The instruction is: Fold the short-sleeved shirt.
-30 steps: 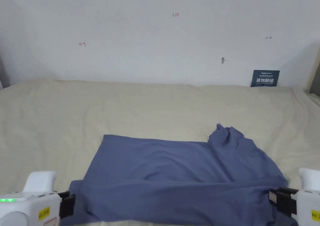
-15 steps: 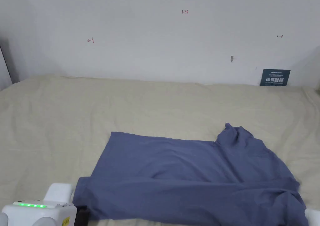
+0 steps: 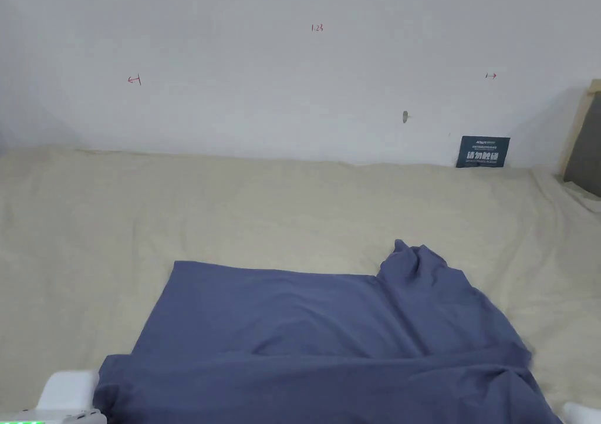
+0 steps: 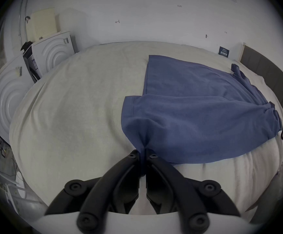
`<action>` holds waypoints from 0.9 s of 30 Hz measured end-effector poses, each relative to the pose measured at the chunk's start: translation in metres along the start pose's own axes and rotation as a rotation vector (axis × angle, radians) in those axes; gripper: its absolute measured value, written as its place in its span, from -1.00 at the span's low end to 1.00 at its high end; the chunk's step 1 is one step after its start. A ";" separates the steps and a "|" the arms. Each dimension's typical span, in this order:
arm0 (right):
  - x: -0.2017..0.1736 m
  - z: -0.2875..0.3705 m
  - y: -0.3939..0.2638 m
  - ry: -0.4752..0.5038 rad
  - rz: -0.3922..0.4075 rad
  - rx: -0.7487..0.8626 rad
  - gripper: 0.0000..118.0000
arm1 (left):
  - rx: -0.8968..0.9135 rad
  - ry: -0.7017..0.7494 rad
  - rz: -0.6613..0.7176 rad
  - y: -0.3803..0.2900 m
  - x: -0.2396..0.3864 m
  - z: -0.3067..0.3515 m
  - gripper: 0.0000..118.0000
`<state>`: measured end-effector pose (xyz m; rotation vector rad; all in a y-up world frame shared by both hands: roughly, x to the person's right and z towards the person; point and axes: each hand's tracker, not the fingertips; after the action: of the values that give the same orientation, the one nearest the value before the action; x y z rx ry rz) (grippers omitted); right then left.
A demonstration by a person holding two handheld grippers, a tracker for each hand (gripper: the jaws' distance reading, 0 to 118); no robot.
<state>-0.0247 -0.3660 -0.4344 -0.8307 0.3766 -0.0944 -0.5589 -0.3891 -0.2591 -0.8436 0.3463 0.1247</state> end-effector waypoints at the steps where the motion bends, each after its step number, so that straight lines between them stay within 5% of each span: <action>1: 0.001 0.000 0.002 -0.007 0.001 0.004 -0.99 | -0.001 0.001 0.003 0.000 0.001 0.002 -0.91; 4: 0.005 0.005 0.008 -0.036 0.011 0.023 -0.92 | 0.009 -0.008 0.015 0.001 -0.003 0.009 -0.91; 5: 0.008 0.006 0.010 -0.047 0.023 0.031 -0.68 | 0.021 -0.018 0.033 0.001 -0.005 0.011 -0.91; 8: 0.014 0.000 0.017 -0.125 0.058 0.018 0.71 | 0.028 -0.033 0.056 0.003 -0.010 0.015 -0.91; 18: 0.032 -0.061 0.034 -0.152 0.034 -0.077 0.64 | 0.019 -0.033 0.027 0.006 -0.010 0.015 -0.91; 19: 0.028 -0.062 0.033 -0.159 0.018 -0.092 0.24 | 0.016 -0.034 0.026 0.006 -0.010 0.015 -0.91; 20: 0.024 -0.059 0.032 -0.138 -0.003 -0.084 -0.47 | 0.016 -0.034 0.024 0.007 -0.010 0.014 -0.91; 25: 0.001 -0.053 0.029 -0.175 0.114 -0.068 -0.76 | 0.012 -0.022 0.003 0.009 -0.008 0.015 -0.91; 27: 0.003 -0.046 0.032 -0.167 0.094 -0.053 -0.80 | 0.016 -0.019 -0.004 0.009 -0.007 0.018 -0.91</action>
<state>-0.0407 -0.3776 -0.4864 -0.8653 0.2608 0.0727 -0.5635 -0.3694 -0.2519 -0.8265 0.3271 0.1262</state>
